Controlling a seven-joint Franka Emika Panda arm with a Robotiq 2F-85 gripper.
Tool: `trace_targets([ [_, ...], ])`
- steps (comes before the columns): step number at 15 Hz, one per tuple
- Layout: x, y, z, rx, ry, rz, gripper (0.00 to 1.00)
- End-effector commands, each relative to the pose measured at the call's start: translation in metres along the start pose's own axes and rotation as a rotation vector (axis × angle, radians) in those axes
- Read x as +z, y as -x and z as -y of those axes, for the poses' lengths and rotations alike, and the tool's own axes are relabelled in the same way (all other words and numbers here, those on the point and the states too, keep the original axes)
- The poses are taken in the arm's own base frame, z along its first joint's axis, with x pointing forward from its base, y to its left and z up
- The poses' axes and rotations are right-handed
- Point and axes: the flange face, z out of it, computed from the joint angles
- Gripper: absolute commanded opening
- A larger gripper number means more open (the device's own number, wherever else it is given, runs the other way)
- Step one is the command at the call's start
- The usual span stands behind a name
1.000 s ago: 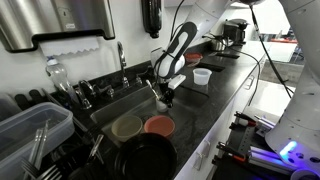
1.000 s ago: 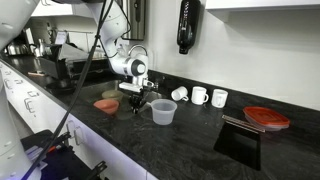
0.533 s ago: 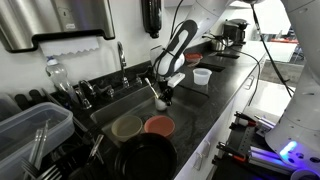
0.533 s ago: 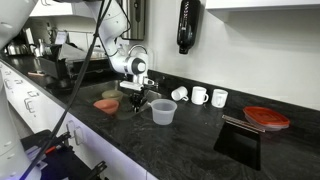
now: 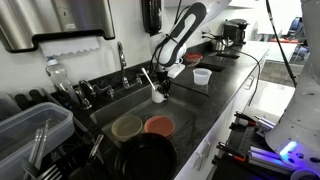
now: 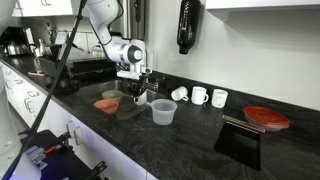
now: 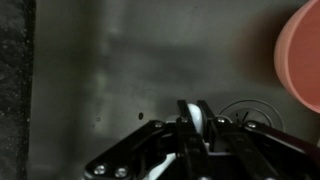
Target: Remove the cup from the sink
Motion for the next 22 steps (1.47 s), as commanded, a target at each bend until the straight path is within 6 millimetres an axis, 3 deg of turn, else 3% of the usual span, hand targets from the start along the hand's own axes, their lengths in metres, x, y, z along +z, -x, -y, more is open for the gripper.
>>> trace_targets([
  [1, -0.026, 0.025, -0.005, 0.039, 0.024, -0.039, 0.03],
  [10, -0.092, 0.084, -0.056, 0.343, 0.06, -0.125, 0.03],
  [17, -0.084, 0.131, -0.107, 0.666, 0.154, -0.082, 0.03],
  [22, -0.082, 0.144, -0.115, 0.743, 0.111, -0.077, 0.03],
])
